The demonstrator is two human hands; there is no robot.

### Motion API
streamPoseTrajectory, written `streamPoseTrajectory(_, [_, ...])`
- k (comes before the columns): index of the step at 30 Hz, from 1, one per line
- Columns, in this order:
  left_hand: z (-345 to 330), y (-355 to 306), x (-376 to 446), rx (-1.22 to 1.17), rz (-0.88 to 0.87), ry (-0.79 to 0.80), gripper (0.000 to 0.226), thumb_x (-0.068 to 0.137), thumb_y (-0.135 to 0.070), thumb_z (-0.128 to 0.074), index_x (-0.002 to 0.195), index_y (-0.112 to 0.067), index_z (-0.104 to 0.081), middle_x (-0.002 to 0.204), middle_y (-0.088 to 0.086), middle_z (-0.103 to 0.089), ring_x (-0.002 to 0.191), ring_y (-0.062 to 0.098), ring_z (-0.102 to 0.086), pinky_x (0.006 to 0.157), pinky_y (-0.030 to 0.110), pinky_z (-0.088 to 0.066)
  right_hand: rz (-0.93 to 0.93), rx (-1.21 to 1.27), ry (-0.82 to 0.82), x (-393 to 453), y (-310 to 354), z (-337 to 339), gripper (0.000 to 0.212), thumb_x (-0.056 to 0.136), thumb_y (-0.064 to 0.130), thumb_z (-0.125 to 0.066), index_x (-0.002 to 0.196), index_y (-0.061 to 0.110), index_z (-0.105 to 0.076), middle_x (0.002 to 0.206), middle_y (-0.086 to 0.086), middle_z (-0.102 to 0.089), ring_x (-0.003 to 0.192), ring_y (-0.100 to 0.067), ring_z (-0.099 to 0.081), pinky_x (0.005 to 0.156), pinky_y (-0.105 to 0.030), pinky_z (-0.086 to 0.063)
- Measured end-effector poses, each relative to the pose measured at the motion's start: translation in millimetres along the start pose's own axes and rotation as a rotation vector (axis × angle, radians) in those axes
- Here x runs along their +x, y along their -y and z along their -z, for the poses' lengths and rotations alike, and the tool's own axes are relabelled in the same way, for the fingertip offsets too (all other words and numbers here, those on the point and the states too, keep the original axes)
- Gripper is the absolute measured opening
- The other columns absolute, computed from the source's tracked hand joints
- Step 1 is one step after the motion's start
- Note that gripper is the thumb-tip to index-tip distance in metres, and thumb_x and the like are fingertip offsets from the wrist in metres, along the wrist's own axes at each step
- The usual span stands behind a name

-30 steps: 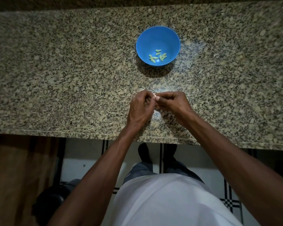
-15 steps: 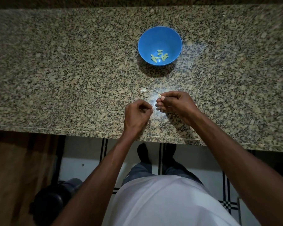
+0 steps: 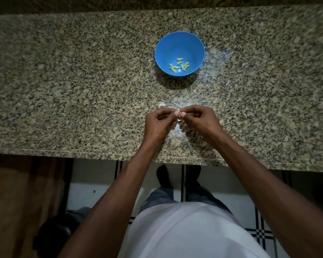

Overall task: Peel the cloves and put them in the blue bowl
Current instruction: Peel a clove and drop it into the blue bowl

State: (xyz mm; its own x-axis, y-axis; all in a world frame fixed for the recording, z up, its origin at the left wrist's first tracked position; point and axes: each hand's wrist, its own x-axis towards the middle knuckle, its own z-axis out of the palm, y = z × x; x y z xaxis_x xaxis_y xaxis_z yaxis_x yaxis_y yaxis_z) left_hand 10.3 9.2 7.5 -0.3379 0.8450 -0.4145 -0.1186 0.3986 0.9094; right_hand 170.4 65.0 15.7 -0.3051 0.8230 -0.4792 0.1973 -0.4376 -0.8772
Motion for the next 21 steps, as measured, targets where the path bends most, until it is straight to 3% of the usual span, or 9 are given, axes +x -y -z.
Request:
streamPoseTrajectory(6, [-1.5, -3.8, 0.9, -0.086, 0.043, 0.038, 0.022, 0.088, -0.014, -0.081, 0.105, 0.0, -0.076, 0.1, 0.011, -0.079, 0.097, 0.022, -0.076, 0.085, 0.032, -0.062, 0.105, -0.16, -0.027, 1.0, 0.4, 0.8, 0.02, 0.09, 0.029, -0.083, 0.1, 0.013, -0.081, 0.089, -0.004, -0.08, 0.085, -0.022, -0.078, 0.08, -0.042, -0.065])
streamPoseTrajectory(11, [4.6, -3.5, 5.4, 0.024, -0.022, 0.054, 0.02, 0.09, -0.014, -0.079, 0.106, -0.003, -0.075, 0.103, 0.006, -0.078, 0.099, 0.017, -0.075, 0.082, 0.024, -0.059, 0.145, -0.348, -0.014, 6.1, 6.9, 1.6, 0.017, 0.095, 0.03, -0.076, 0.101, 0.015, -0.081, 0.084, 0.002, -0.079, 0.075, -0.011, -0.076, 0.073, -0.034, -0.063])
streamPoseTrajectory(14, [5.8, -2.6, 7.5, 0.075, -0.066, 0.042, 0.017, 0.091, -0.012, -0.078, 0.106, -0.005, -0.077, 0.102, 0.004, -0.079, 0.1, 0.017, -0.075, 0.086, 0.03, -0.061, 0.16, -0.43, -0.006, 7.0, 11.1, 1.0, 0.019, 0.097, 0.033, -0.073, 0.1, 0.015, -0.08, 0.084, 0.003, -0.079, 0.073, -0.007, -0.074, 0.07, -0.028, -0.06])
streamPoseTrajectory(21, [-4.6, -2.9, 9.4, 0.061, 0.047, -0.101, 0.014, 0.089, -0.014, -0.081, 0.1, -0.005, -0.079, 0.091, 0.008, -0.079, 0.083, 0.016, -0.076, 0.074, 0.027, -0.061, 0.511, -0.712, -0.113, 6.1, 7.2, -11.7, 0.013, 0.097, 0.013, -0.069, 0.099, 0.007, -0.08, 0.084, -0.008, -0.078, 0.069, -0.016, -0.071, 0.066, -0.042, -0.062])
